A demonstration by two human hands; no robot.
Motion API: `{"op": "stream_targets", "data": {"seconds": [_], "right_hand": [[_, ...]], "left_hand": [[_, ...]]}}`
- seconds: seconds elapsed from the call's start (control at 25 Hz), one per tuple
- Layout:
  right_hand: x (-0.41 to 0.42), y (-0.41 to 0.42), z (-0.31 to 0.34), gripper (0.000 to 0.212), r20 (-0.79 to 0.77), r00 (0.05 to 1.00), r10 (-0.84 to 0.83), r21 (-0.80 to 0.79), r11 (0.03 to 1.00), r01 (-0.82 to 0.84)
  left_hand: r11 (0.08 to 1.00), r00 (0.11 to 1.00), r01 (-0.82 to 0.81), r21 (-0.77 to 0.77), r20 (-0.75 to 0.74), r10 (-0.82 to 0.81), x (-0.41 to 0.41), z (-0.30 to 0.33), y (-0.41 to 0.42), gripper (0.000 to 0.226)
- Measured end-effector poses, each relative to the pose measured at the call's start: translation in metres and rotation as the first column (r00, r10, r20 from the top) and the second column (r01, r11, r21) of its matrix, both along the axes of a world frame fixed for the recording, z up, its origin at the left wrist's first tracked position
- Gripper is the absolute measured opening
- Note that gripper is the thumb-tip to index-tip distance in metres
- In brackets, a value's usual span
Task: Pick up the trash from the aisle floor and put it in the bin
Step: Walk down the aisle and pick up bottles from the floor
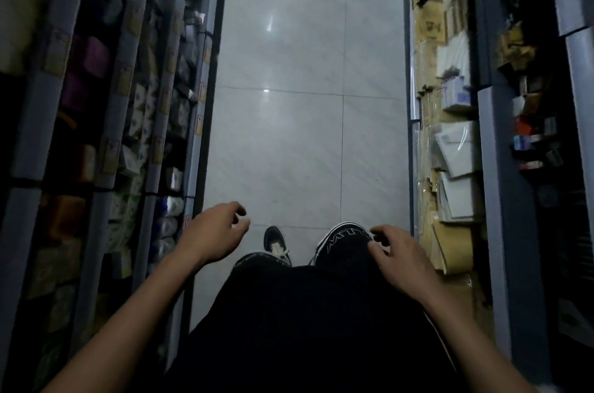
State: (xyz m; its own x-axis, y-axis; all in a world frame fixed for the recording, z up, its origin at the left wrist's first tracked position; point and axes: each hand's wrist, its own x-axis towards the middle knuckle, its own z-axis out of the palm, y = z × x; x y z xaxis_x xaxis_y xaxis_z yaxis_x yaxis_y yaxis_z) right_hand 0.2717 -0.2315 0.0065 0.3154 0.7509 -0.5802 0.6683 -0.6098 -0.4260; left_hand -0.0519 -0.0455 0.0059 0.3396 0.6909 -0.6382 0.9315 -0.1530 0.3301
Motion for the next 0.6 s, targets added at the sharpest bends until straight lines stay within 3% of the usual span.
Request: {"op": "stream_targets", "data": {"seconds": [0.36, 0.6], "right_hand": [[0.154, 0.161, -0.019, 0.036, -0.02, 0.991, -0.136, 0.006, 0.991, 0.136], [0.242, 0.34, -0.006, 0.039, -0.016, 0.999, 0.05, 0.062, 0.997, -0.049]], "left_hand": [[0.993, 0.992, 0.116, 0.022, -0.051, -0.115, 0.171, -0.007, 0.211, 0.039], [1.0, 0.998, -0.014, -0.008, -0.064, 0.013, 0.222, 0.005, 0.283, 0.032]]}}
